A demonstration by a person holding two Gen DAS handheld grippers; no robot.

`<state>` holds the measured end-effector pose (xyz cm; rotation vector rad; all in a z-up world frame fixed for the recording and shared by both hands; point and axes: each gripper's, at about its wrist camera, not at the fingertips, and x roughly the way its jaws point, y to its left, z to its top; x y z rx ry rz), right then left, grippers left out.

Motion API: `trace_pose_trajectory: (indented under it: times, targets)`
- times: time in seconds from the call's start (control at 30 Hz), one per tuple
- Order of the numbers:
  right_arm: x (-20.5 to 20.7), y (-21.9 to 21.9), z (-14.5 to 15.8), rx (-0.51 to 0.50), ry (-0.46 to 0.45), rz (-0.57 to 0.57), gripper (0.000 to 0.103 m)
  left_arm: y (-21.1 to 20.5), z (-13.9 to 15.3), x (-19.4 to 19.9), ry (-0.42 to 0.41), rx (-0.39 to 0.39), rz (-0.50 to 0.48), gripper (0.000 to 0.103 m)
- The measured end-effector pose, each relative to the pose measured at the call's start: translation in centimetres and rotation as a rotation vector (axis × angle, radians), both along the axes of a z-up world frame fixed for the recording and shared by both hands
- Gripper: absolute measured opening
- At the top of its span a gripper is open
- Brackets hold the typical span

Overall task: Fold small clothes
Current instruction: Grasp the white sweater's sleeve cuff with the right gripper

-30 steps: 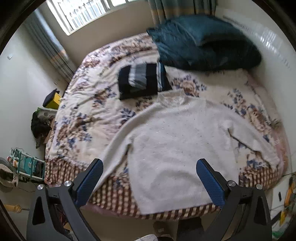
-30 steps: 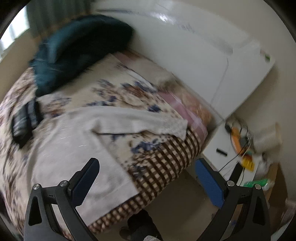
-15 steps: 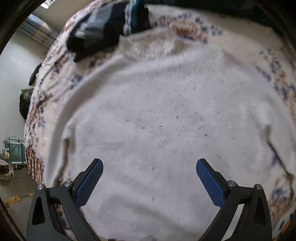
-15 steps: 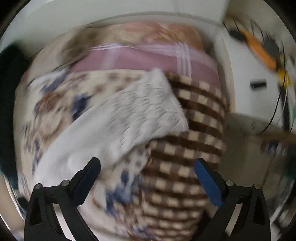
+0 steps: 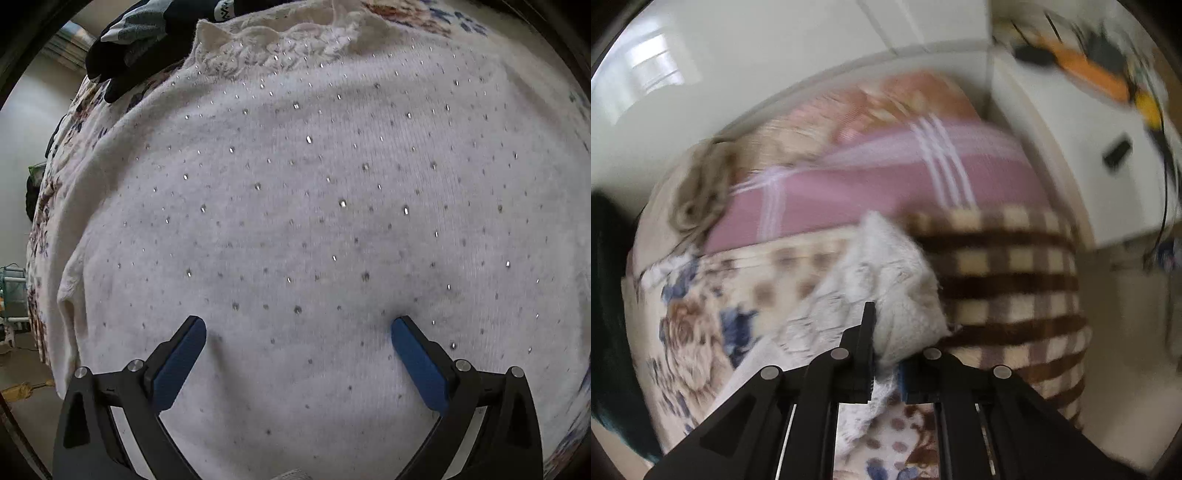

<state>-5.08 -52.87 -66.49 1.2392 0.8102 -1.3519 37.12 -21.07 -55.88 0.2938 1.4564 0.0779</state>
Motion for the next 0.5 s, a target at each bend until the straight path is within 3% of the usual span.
trace_pose_trajectory:
  times: [0.23,0.4,0.5]
  targets:
    - [11.7,5.1,9.2,-0.181,-0.021,0.383,0.008,4.5,3.4,0.3,-0.079,-0.039,0.042,0.103]
    - [24.6,15.8,15.2,-0.255,-0.107,0.753,0.008,10.6,6.4,1.1,-0.132,-0.042,0.110,0.103]
    - [31.7,25.1,16.2,-0.251,-0.147,0.972,0.008,15.1,7.8,1.3,-0.162,-0.033,0.161,0.103]
